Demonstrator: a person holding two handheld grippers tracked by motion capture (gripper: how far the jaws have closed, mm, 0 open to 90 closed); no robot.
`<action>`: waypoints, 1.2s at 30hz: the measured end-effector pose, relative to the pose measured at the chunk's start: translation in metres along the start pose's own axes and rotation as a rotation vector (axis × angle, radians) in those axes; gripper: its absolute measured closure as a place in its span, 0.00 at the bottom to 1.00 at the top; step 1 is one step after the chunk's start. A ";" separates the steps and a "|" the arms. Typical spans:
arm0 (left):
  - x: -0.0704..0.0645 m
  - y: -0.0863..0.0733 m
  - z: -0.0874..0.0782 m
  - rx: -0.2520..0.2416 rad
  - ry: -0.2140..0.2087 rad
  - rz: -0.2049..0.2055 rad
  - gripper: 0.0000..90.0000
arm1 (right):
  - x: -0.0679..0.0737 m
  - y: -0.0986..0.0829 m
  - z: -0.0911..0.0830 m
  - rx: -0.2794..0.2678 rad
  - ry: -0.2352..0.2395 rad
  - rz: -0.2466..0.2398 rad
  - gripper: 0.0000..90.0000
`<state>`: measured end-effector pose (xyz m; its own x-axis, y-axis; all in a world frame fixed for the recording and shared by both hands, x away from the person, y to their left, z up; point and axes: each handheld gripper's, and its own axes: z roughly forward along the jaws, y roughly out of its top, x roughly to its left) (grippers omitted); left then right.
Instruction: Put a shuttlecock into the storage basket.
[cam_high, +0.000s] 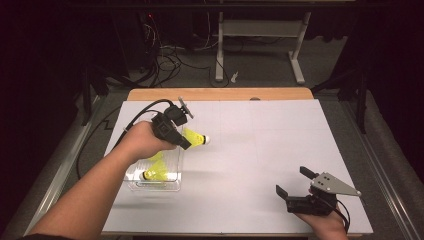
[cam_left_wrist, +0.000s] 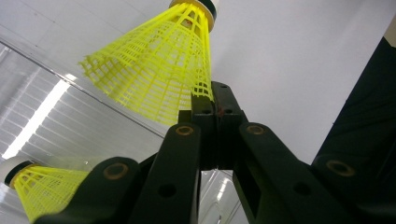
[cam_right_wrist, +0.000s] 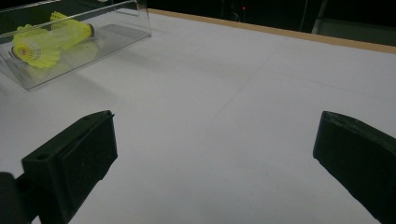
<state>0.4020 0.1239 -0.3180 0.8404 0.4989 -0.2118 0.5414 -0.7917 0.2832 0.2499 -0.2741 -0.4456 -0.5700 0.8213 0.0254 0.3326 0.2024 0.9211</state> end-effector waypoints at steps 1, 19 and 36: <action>-0.001 -0.001 0.000 0.003 -0.003 -0.002 1.00 | 0.000 0.000 0.000 0.000 0.001 -0.001 0.00; -0.005 -0.031 -0.003 0.022 0.004 0.020 1.00 | 0.001 0.000 0.000 0.005 0.001 0.000 0.00; -0.003 -0.062 -0.013 0.023 0.003 0.006 1.00 | 0.001 -0.001 0.002 0.009 0.002 -0.002 0.00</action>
<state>0.3661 0.1759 -0.3231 0.8436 0.4954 -0.2071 0.5357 -0.8024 0.2629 0.2501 -0.2723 -0.4468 -0.5726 0.8195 0.0240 0.3382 0.2094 0.9175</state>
